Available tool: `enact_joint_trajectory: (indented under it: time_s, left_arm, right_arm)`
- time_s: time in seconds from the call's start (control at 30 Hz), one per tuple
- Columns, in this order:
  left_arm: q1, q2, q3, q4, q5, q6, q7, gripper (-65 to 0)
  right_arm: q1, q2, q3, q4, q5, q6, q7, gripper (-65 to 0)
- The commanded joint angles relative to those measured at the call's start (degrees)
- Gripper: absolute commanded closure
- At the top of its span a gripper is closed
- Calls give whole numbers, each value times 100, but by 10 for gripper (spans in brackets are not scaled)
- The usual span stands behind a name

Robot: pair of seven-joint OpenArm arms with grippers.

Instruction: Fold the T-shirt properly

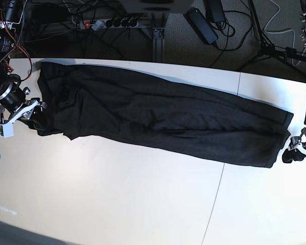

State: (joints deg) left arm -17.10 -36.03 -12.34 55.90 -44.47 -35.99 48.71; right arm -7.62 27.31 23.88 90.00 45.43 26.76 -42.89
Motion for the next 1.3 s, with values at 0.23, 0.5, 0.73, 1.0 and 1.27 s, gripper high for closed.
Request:
enact_joint_trajectory:
  time_s: [0.23,0.5,0.73,1.0,1.27]
  left_arm:
    - [-94,-103,367,330,-164,-52,4,-361]
    - [-92,-96,763,509,63,17,-146,-361]
    - [-149,-96,761,-350,343,256,-999,-361]
    - [-697,-175,732,-1250,365,302,-988,-361]
    - [-839,-304,734,-1316,179,299,-468,-362]
  right_arm:
    - [260,-114,59,96,168,356,177,0]
    - [927,-953,-251,96,-369,361,105,0]
    - [999,-1410,-1113,96,-1071,350,107,0]
    - [997,-1641,-1751,96,-1268,348,105,0]
    - [988,-1700,-1786,96,-1340,348,85,0]
